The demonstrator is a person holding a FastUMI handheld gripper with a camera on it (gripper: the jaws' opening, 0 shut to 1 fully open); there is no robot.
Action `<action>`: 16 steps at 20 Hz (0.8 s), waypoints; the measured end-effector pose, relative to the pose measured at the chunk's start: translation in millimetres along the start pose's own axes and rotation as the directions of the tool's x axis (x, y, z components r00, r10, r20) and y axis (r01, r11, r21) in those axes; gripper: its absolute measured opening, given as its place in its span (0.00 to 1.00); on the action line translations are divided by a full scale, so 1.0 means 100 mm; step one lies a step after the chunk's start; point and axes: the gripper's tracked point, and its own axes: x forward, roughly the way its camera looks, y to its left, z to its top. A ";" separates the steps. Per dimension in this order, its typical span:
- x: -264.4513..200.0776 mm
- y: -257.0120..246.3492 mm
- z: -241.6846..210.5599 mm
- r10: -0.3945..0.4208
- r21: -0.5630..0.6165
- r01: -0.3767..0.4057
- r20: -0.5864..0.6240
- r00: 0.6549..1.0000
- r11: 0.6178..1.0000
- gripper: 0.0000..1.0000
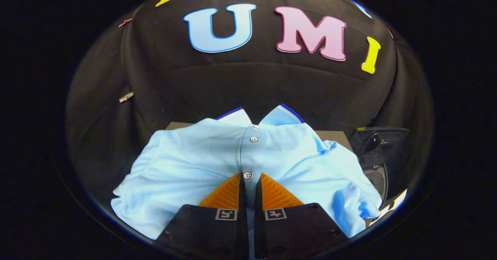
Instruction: Put the clothes into the washing machine and then close the washing machine lid.
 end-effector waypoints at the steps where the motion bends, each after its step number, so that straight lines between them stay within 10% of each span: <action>1: -0.02 0.00 0.01 -0.012 -0.017 0.012 0.004 1.000 1.000 0.11; 8: -0.21 0.03 0.22 -0.091 -0.108 0.098 0.072 0.993 0.989 0.05; 16: -0.61 -0.10 0.19 -0.083 0.082 0.080 0.029 0.996 0.993 0.05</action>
